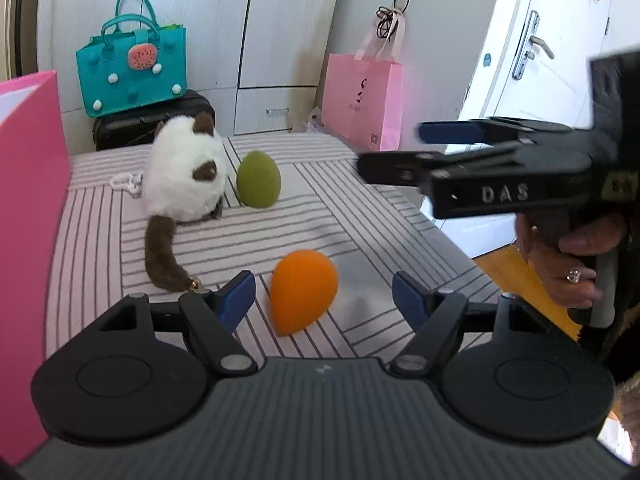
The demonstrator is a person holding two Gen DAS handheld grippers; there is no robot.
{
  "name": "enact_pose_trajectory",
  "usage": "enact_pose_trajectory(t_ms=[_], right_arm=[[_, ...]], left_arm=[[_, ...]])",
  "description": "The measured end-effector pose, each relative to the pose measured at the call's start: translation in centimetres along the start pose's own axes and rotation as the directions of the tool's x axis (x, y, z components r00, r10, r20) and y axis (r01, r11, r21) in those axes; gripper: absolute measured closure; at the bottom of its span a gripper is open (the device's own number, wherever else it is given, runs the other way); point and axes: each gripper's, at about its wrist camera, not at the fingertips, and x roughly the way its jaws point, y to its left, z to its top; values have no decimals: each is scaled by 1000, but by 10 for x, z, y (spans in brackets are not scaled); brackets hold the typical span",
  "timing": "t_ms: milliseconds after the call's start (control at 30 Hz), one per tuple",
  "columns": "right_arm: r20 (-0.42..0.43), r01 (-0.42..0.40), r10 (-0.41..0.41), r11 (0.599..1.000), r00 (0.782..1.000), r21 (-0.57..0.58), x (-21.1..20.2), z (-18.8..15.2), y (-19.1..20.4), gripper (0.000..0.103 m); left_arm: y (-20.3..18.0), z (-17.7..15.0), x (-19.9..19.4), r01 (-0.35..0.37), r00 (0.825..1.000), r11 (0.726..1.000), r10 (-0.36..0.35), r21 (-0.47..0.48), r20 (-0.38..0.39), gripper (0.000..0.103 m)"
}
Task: Organize soft objects
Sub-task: 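Move both tools back toward the orange and green sponges on the table, then grasp the orange sponge with the left tool while the right grasps the green sponge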
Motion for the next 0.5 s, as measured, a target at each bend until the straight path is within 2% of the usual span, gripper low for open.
enact_pose_trajectory(t_ms=[100,200,300,333,367,433,500], right_arm=[[-63,-133,138,988,988,82,23,5,-6,10],[-103,-187,200,974,974,129,46,5,-6,13],[-140,-191,211,971,967,145,69,6,-3,17],[-147,-188,209,971,967,145,75,6,-3,19],[-153,-184,205,973,967,140,80,6,-2,21],[-166,-183,202,975,965,122,90,6,0,25],[-174,-182,198,977,965,108,96,6,1,34]], left_arm=[[-3,-3,5,-21,1000,1000,21,-1,3,34],[-5,-4,9,-61,998,998,61,8,21,42],[-3,-4,14,-92,996,996,93,-14,10,53],[-2,-5,15,-97,995,995,97,-20,8,61],[-2,-5,17,-99,995,995,99,-22,2,64],[-1,-6,19,-82,997,996,82,-18,-8,64],[-1,-6,19,-86,996,996,86,-8,-4,65]])
